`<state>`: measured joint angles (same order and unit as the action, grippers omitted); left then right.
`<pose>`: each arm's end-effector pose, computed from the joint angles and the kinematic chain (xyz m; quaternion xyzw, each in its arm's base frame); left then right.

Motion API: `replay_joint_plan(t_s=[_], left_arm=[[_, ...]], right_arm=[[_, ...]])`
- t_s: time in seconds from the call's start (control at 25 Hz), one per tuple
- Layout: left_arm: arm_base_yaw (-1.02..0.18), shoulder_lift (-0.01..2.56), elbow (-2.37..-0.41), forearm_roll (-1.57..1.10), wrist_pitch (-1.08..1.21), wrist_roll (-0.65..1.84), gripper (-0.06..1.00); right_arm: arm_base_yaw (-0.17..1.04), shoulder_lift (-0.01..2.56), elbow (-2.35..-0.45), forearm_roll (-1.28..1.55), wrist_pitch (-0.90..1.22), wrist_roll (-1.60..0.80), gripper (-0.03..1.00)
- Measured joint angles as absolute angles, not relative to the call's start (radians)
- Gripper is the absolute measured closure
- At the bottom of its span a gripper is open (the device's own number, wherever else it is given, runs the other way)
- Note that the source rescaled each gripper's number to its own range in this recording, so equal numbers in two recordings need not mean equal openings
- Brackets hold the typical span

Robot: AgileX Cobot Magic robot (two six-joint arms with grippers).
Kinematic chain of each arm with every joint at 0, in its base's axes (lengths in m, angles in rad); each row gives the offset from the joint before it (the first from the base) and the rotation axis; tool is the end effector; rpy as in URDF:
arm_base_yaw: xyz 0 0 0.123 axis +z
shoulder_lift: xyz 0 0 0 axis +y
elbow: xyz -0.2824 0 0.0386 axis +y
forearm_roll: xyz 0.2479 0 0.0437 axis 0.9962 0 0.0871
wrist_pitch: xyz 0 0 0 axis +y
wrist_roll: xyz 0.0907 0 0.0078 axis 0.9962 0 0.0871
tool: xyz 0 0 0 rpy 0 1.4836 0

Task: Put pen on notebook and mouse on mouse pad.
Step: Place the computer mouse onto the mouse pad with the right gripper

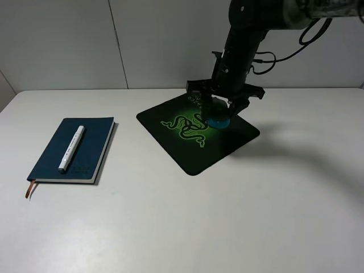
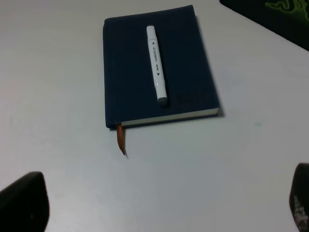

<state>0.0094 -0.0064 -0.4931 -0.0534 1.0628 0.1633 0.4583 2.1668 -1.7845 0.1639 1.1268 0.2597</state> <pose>-0.0051 -0.0043 0.2752 0.0667 0.8510 0.0183 0.5206 0.3980 0.2113 0.1941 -0.0691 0.9919 0.0975 0.0426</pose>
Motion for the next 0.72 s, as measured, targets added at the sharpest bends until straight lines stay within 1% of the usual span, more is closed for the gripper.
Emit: replay_joint_plan(t_s=[0.44,0.72], left_arm=[[0.009,-0.006,-0.493,-0.053,1.063,0.163,-0.06],[0.009,-0.006,-0.493,-0.052,1.063,0.163,-0.06]], right_arm=[[0.479,2.387,-2.083,0.169,1.2,0.226,0.97],[0.479,2.451,-2.145,0.176,1.198,0.219,0.97]])
